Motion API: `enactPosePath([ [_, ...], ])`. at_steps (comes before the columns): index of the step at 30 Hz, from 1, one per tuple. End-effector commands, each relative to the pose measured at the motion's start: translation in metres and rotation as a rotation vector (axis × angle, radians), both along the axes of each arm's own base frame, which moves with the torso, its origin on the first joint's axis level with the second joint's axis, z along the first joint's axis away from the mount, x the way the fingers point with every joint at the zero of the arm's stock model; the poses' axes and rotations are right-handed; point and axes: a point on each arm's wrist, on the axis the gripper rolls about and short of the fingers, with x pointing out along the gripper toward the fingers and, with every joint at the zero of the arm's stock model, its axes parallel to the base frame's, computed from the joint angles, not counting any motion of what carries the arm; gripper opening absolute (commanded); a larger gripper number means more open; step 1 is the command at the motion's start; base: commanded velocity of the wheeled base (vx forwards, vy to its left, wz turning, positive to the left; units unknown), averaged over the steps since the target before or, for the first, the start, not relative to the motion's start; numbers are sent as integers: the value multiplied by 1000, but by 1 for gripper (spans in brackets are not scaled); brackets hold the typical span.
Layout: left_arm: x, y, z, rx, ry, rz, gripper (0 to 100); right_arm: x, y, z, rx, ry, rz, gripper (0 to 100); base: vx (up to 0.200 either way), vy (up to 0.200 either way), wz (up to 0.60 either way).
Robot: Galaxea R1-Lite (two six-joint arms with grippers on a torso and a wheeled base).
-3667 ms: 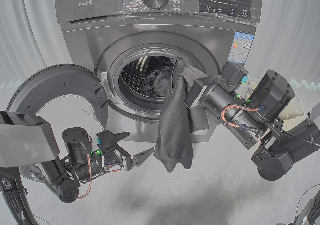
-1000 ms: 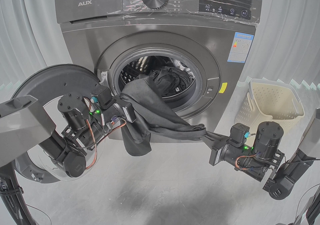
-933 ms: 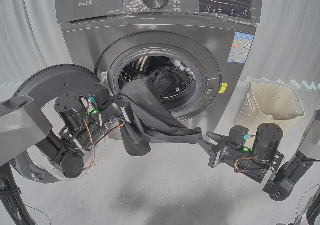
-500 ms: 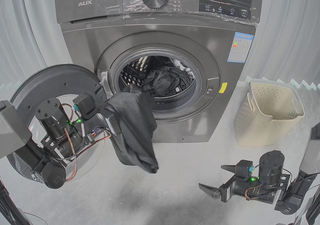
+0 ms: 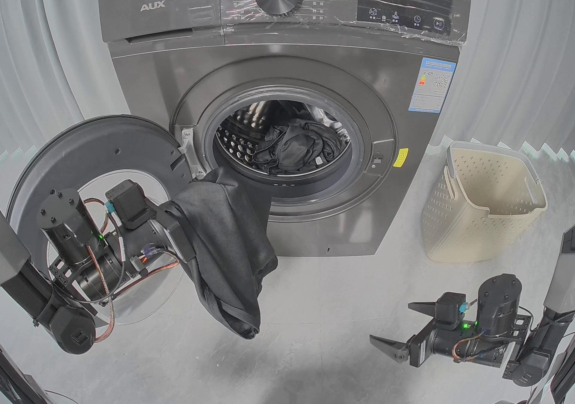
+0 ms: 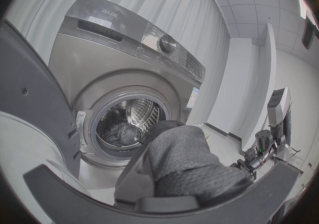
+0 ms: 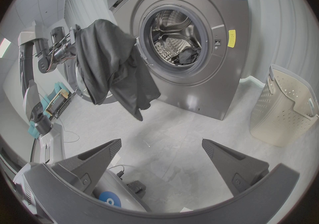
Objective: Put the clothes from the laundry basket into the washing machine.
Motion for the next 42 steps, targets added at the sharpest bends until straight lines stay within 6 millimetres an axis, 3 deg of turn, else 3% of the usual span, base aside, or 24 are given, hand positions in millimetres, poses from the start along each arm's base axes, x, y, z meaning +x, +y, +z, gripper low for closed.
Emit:
enactPosePath([
  [1, -4, 5, -2, 5, 9, 12, 0, 11, -5, 7, 29, -40, -47, 100, 0, 0, 0],
  [9, -10, 7, -2, 9, 13, 12, 0, 19, -1, 20, 77, -102, -59, 100, 0, 0, 0],
  [21, -21, 11, 0, 28, -3, 14, 0, 47, -4, 48, 167, -241, -135, 100, 0, 0, 0],
  [26, -29, 13, -12, 100, 12, 20, 0, 48, -5, 49, 170, -248, -138, 100, 0, 0, 0],
  [42, -23, 11, -19, 142, 8, 26, 0, 46, -3, 45, 161, -232, -132, 100, 75, 0, 0],
])
